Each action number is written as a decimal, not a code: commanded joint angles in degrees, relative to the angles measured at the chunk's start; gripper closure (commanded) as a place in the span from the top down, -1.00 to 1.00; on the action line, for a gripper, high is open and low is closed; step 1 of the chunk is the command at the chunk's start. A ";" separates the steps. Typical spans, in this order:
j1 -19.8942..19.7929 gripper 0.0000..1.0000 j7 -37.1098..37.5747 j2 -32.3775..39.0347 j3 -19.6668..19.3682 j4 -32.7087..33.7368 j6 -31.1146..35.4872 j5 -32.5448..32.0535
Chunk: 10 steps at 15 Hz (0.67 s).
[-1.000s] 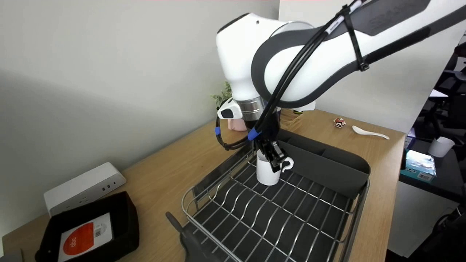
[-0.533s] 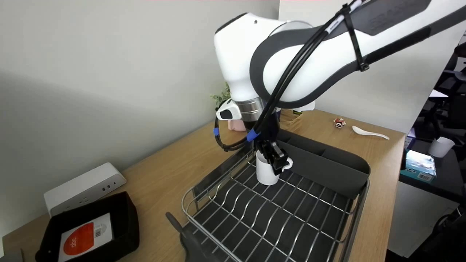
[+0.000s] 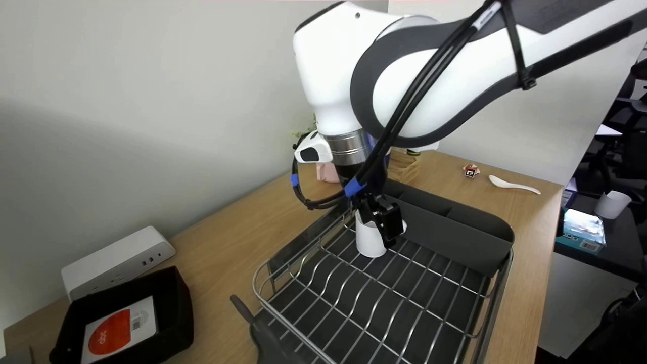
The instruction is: Put the white mug on the plate dryer
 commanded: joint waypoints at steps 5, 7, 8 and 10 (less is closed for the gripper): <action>0.72 1.00 3.74 -14.84 1.22 -18.89 10.73 -4.87; 1.04 1.00 4.73 -18.69 1.84 -23.49 12.66 -6.14; 1.13 1.00 5.12 -20.56 2.16 -25.77 13.65 -6.80; 1.25 1.00 5.79 -24.08 3.00 -29.75 14.84 -7.61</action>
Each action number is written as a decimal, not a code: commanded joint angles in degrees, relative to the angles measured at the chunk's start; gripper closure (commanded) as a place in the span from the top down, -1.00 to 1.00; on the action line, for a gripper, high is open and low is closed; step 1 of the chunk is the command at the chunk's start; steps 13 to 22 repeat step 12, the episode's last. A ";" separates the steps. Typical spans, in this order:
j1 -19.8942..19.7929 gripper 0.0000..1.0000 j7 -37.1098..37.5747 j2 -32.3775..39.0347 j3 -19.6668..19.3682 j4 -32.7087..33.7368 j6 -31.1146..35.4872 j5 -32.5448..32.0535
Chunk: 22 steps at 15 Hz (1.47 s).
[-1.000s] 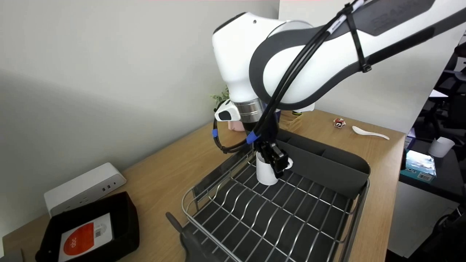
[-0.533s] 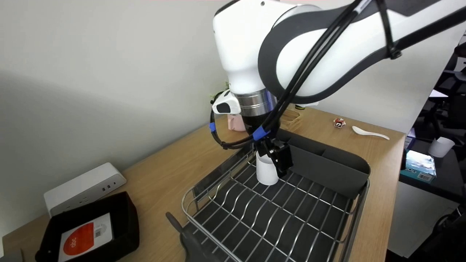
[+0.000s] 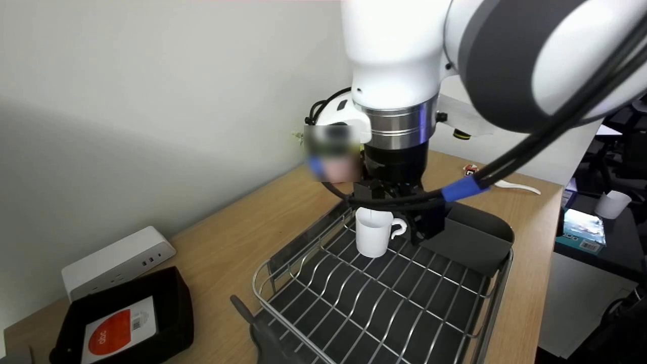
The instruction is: Put the white mug on the plate dryer
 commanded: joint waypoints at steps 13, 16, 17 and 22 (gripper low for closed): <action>-0.05 1.00 0.98 -9.27 2.41 -10.51 2.02 -1.06; -0.05 1.00 0.98 -9.27 2.41 -10.51 2.02 -1.06; -0.05 1.00 0.98 -9.27 2.41 -10.51 2.02 -1.06; -0.05 1.00 0.98 -9.27 2.41 -10.51 2.02 -1.06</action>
